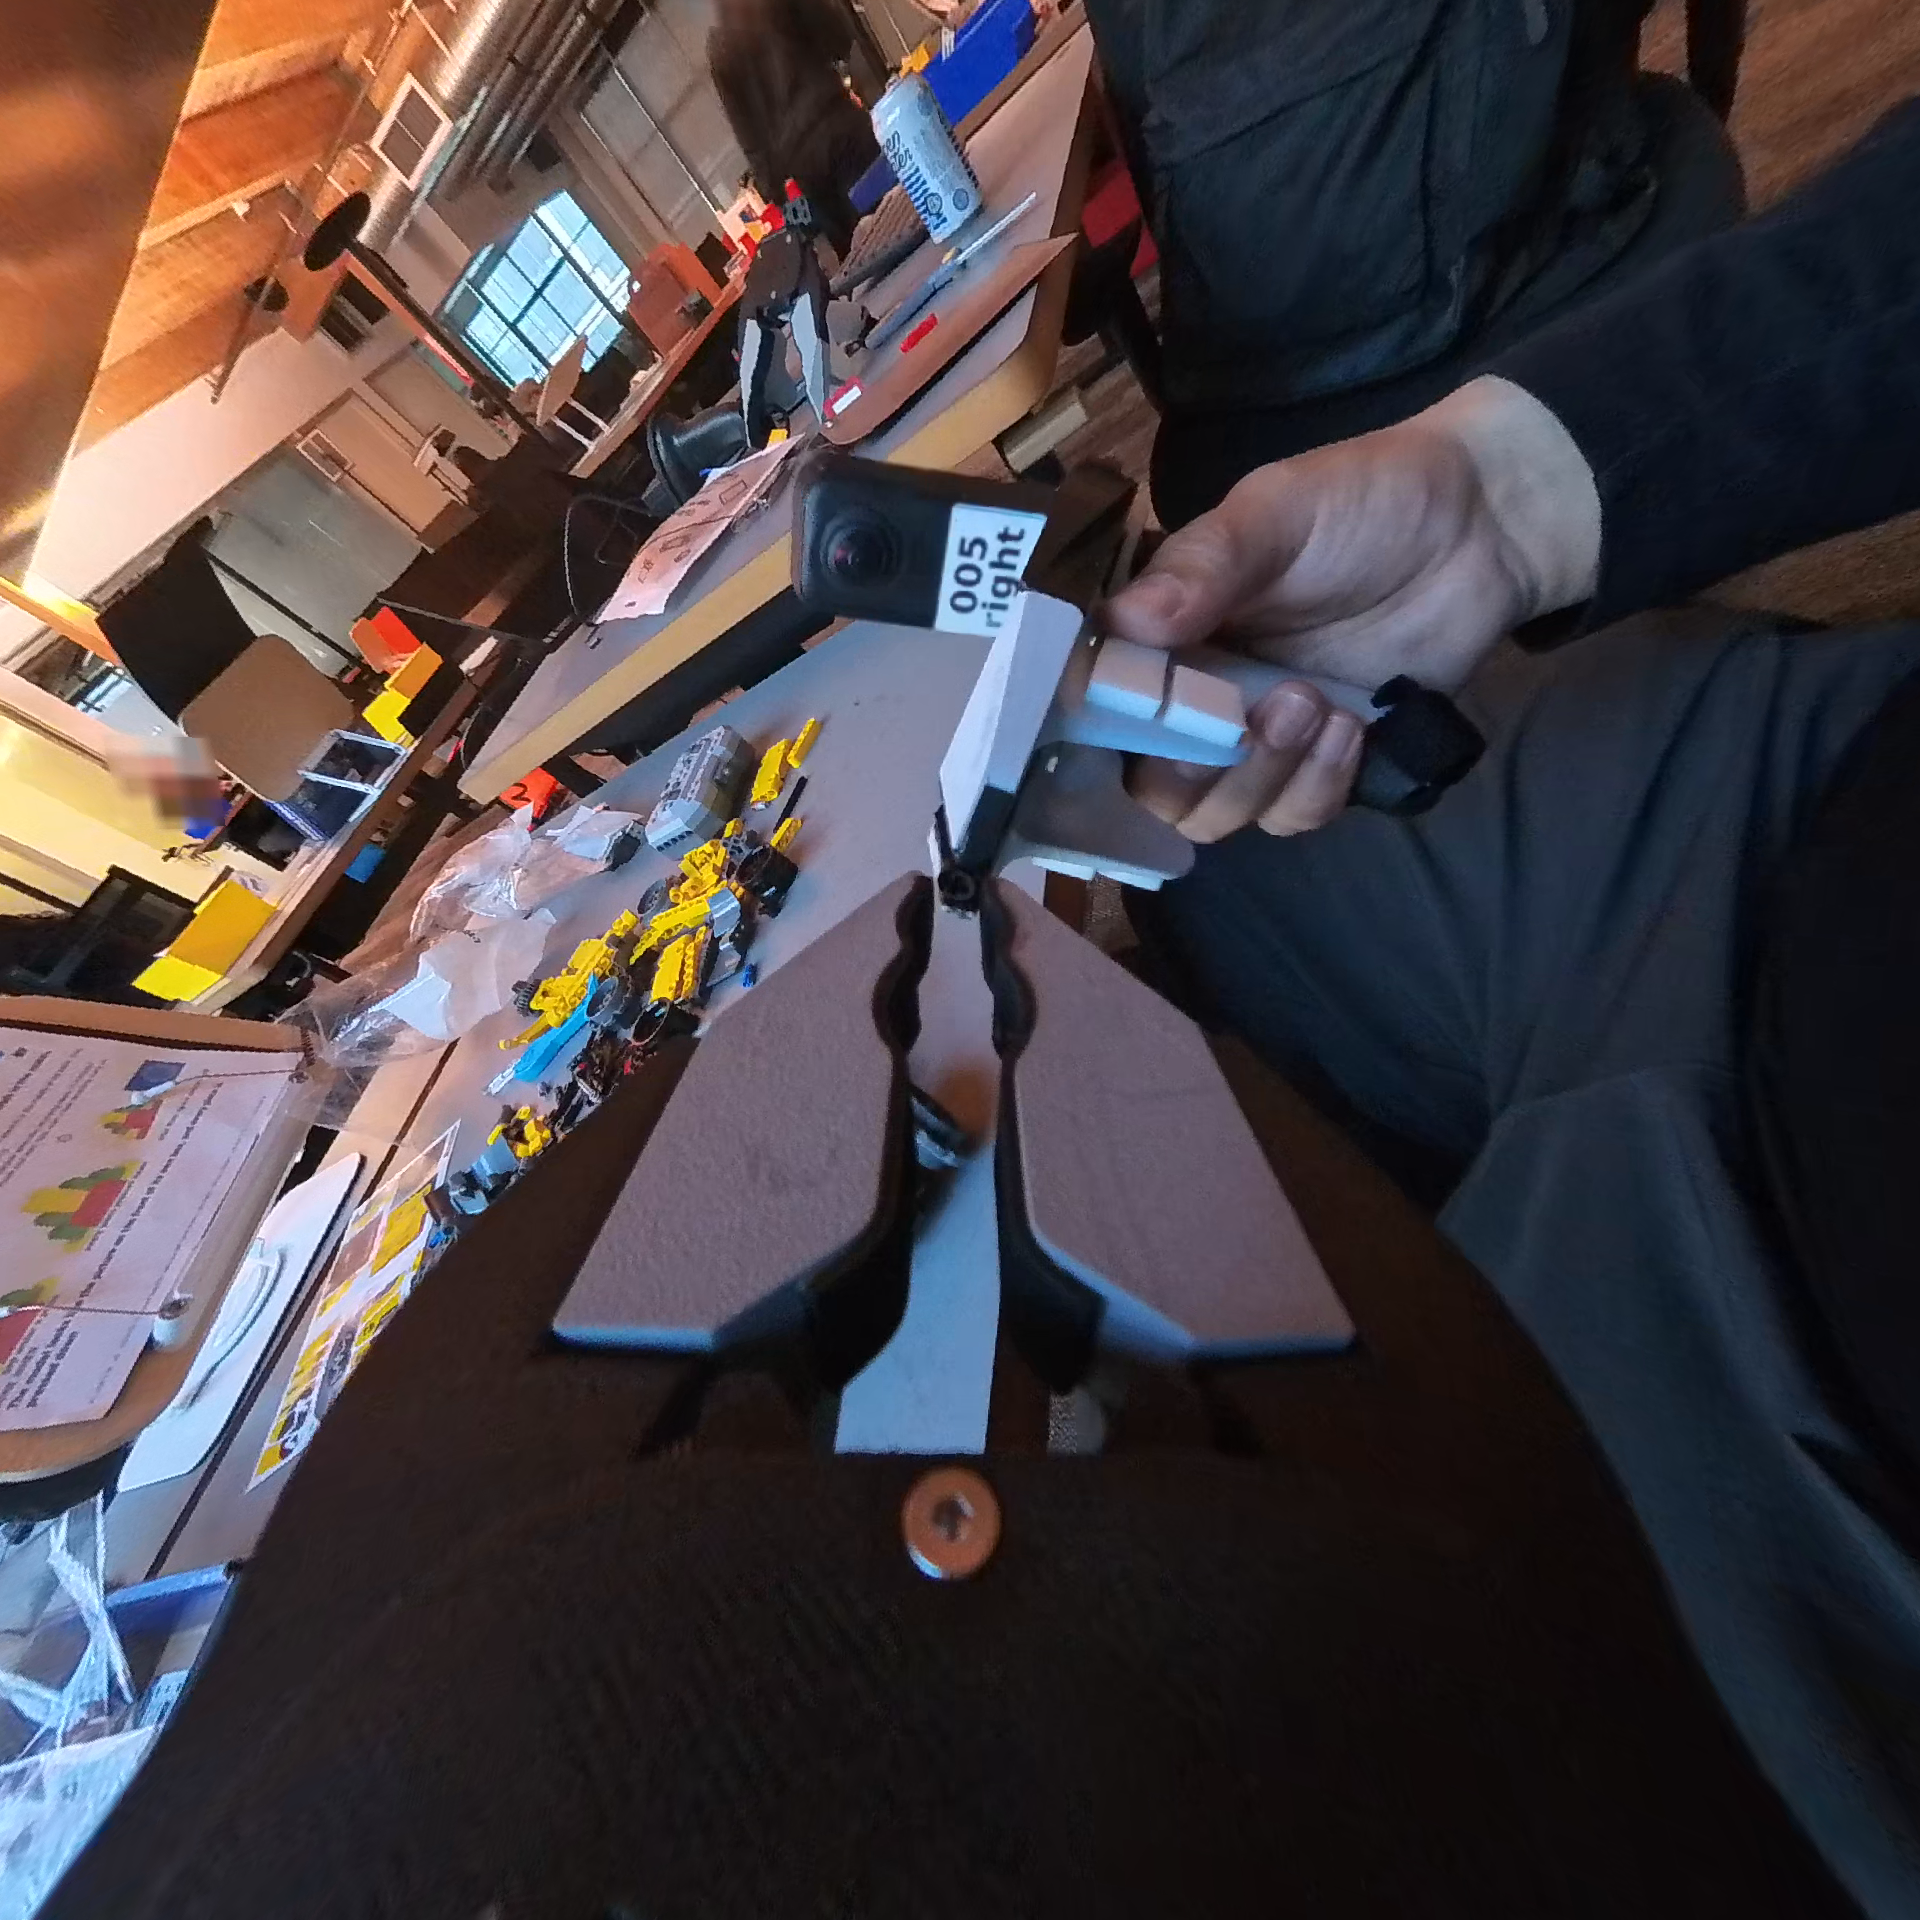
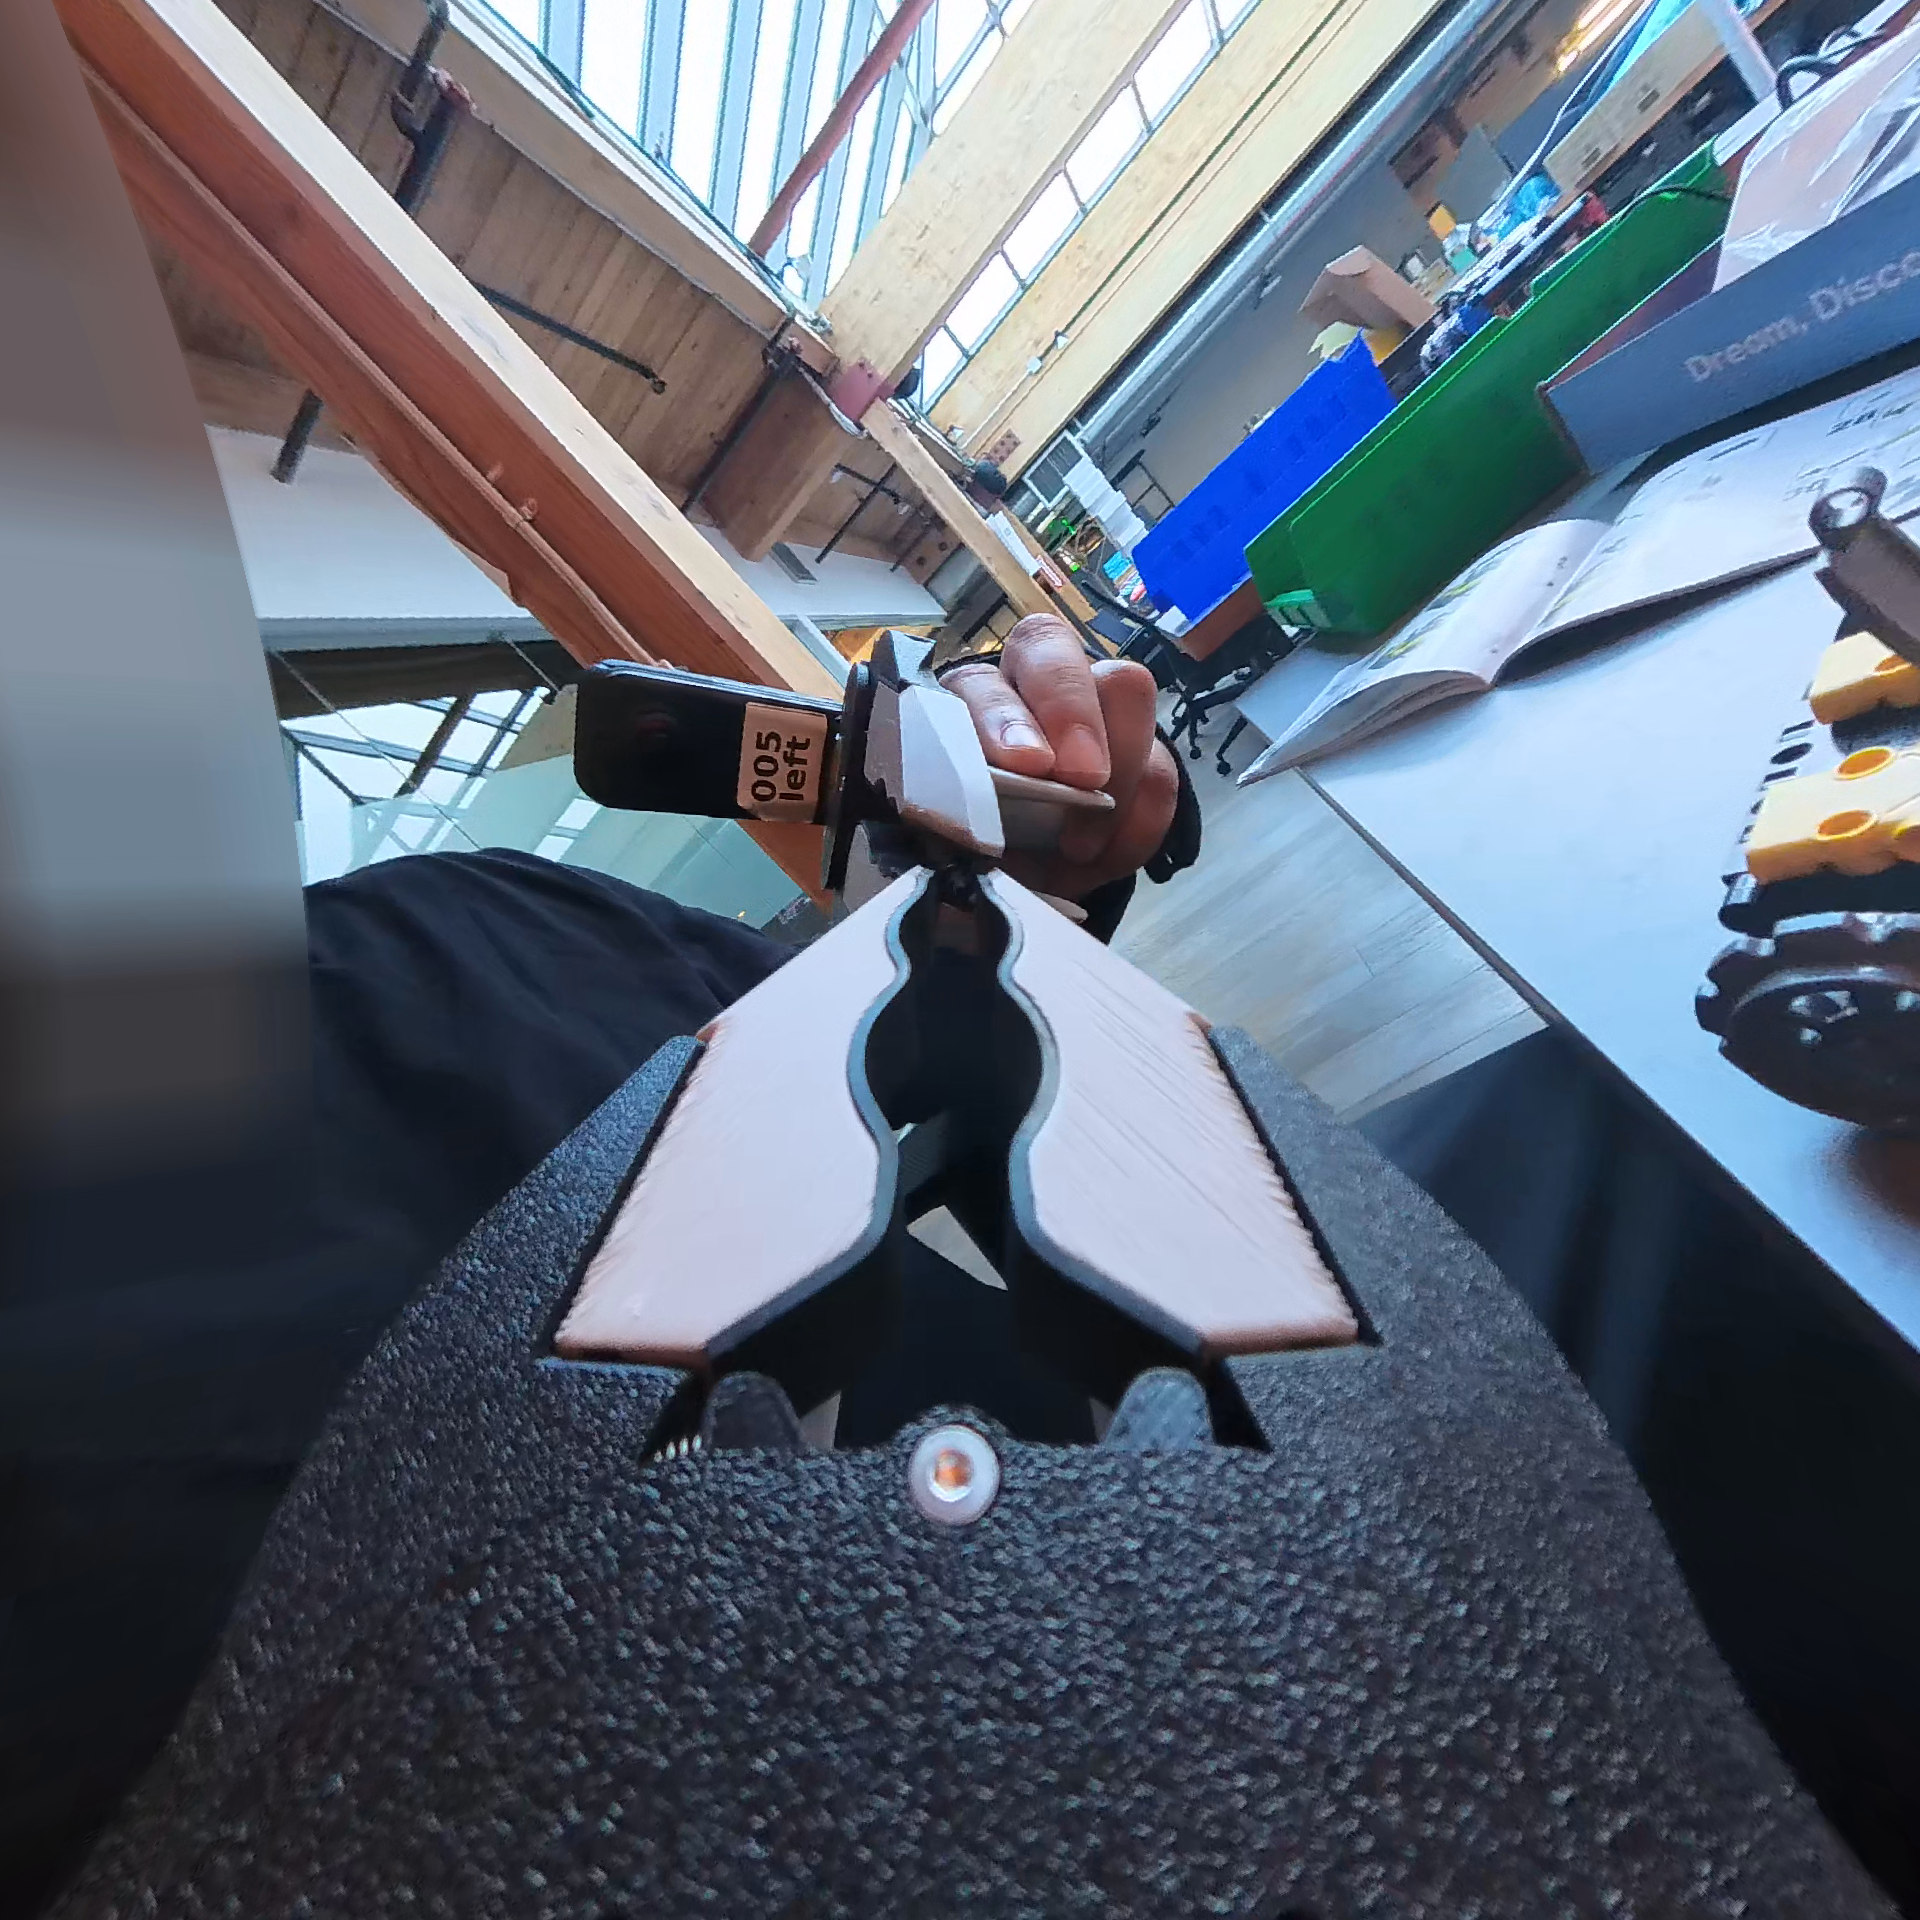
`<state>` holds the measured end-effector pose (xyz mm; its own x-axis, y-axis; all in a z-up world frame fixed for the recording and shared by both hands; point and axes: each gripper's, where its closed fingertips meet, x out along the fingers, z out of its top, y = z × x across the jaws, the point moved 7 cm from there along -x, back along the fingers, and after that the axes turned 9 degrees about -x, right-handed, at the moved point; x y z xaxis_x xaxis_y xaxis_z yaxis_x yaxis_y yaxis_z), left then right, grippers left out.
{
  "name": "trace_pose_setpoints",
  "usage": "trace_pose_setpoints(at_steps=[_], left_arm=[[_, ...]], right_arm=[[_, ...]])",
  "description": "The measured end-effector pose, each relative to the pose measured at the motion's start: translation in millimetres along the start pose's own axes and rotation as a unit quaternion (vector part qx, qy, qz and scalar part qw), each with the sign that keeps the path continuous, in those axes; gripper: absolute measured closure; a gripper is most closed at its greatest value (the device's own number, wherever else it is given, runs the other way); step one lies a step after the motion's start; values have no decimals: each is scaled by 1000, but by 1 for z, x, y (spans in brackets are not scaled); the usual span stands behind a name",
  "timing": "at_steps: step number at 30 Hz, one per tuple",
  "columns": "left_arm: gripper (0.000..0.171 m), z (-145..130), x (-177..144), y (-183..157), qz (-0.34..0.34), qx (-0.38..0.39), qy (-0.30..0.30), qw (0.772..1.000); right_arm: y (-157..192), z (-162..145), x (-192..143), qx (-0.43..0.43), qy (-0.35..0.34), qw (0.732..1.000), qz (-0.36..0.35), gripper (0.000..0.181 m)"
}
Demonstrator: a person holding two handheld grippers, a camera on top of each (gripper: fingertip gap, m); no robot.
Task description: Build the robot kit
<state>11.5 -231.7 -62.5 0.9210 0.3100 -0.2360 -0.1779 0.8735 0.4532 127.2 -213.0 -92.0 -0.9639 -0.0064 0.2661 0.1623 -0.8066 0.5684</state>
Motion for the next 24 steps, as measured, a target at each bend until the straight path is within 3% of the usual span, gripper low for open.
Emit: trace_pose_setpoints(at_steps=[12,17,21,24], left_arm=[[161,-2,-1,1,3,-16,1,1000],[150,-5,-3,4,13,-30,5,999],[134,-17,-6,22,49,-90,30,994],[105,-46,-3,43,55,-184,102,976]], right_arm=[[0,-2,-1,37,-27,998,50,175],[-1,-3,-3,54,-47,995,69,174],[-4,-3,-5,49,-56,995,61,175],[-20,-4,-13,-15,-39,998,-49,174]])
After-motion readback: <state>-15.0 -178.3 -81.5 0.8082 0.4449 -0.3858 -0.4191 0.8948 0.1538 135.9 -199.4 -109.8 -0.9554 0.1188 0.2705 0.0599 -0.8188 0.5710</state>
